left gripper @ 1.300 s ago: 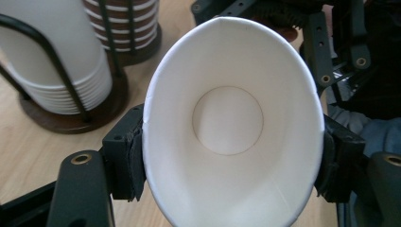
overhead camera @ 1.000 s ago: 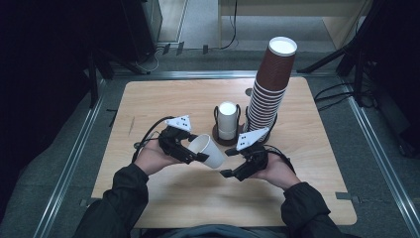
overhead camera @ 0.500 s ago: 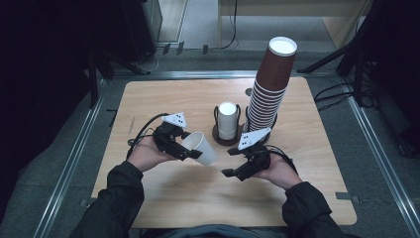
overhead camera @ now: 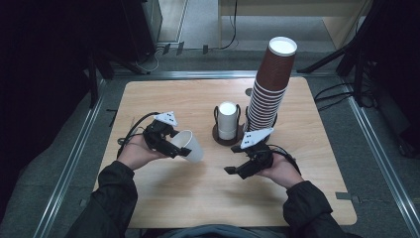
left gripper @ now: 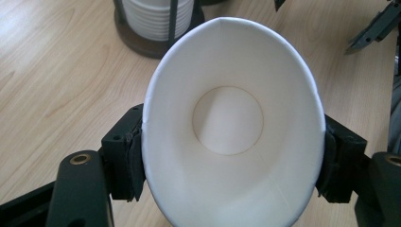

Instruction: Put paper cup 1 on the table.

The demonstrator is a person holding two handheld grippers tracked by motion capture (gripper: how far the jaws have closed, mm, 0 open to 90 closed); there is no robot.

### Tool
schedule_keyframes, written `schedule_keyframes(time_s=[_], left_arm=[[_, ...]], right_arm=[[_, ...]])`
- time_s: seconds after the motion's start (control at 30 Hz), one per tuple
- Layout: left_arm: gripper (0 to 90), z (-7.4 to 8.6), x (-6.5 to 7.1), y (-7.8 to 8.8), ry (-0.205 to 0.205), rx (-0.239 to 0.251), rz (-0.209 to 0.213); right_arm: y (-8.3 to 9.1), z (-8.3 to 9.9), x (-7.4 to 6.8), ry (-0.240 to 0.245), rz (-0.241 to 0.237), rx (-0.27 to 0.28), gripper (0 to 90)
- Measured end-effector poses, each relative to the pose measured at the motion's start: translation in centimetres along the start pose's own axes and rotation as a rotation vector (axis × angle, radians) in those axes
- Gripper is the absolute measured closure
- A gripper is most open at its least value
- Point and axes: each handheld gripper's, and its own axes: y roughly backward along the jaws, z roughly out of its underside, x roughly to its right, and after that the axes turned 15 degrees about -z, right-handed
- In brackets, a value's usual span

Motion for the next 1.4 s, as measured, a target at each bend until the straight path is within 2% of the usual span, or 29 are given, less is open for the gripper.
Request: schedule_keyframes(time_s=[0.1,0.27,0.4,0.47,0.87,0.97,1.13,1.2,1.23,1.33,1.4], left_arm=[[26.8,0.4,-0.7,0.5,0.023,-0.001,-0.027],[26.7,1.3,-1.9,1.0,0.045,-0.032,-0.104],[26.7,2.1,-3.1,1.4,0.088,-0.054,-0.114],[26.7,2.4,-3.7,1.7,0.098,-0.064,-0.147],[26.2,4.1,-7.0,2.6,0.155,-0.173,-0.268],[26.1,4.5,-7.7,2.7,0.179,-0.187,-0.279],[26.1,5.2,-8.8,2.6,0.202,-0.228,-0.331],[26.0,5.4,-9.0,2.5,0.192,-0.240,-0.344],[26.0,5.5,-9.1,2.4,0.184,-0.253,-0.368],[25.8,5.7,-9.5,2.2,0.174,-0.287,-0.402],[25.6,5.7,-9.8,2.0,0.183,-0.293,-0.406]], right_arm=[[-0.1,0.0,0.1,-0.006,0.002,-0.002,20.5],[-0.2,0.0,0.3,-0.011,0.001,-0.010,20.6],[-0.3,0.0,0.3,-0.016,-0.002,-0.015,20.6],[-0.3,0.0,0.4,-0.014,-0.001,-0.015,20.6],[-0.5,0.1,0.6,-0.022,0.001,-0.027,20.7],[-0.4,0.1,0.7,-0.022,0.001,-0.025,20.7],[-0.3,0.1,0.6,-0.018,0.007,-0.019,21.0],[-0.3,0.1,0.5,-0.023,0.004,-0.018,21.0],[-0.3,0.1,0.4,-0.023,0.004,-0.018,21.0],[-0.4,0.1,0.5,-0.017,0.006,-0.021,21.0],[-0.5,0.1,0.5,-0.017,0.004,-0.023,21.0]])
